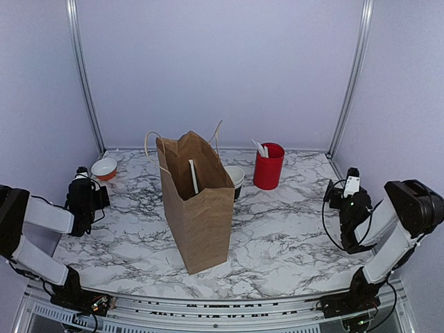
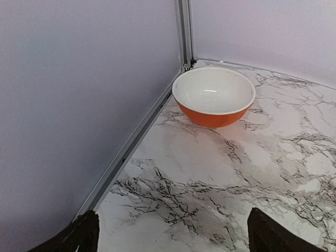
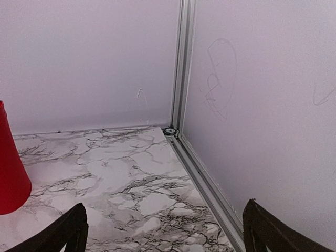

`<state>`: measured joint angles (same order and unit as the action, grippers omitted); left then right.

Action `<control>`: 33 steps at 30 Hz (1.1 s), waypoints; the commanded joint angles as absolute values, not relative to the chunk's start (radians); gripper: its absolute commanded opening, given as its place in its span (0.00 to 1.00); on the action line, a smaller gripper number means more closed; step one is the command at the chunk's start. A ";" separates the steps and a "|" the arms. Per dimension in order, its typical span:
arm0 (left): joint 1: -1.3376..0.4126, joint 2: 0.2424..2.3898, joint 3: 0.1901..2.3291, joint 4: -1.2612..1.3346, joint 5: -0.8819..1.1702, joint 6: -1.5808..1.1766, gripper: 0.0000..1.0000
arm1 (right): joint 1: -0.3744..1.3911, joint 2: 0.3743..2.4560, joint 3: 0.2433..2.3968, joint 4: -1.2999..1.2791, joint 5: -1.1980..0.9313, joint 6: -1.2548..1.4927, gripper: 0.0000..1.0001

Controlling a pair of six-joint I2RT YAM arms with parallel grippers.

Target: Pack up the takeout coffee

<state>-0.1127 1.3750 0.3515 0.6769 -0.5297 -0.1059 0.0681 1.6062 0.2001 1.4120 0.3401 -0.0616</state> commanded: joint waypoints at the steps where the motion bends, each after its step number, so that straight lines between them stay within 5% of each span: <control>1: -0.103 1.430 0.328 1.026 -0.436 -0.008 0.99 | 0.074 1.606 0.211 1.405 0.343 -0.073 1.00; 8: -0.077 1.544 0.191 1.383 -0.331 0.008 0.99 | 0.074 1.607 0.212 1.407 0.341 -0.074 1.00; 33: -0.067 1.529 0.225 1.287 -0.325 -0.015 0.99 | 0.072 1.608 0.214 1.400 0.338 -0.074 1.00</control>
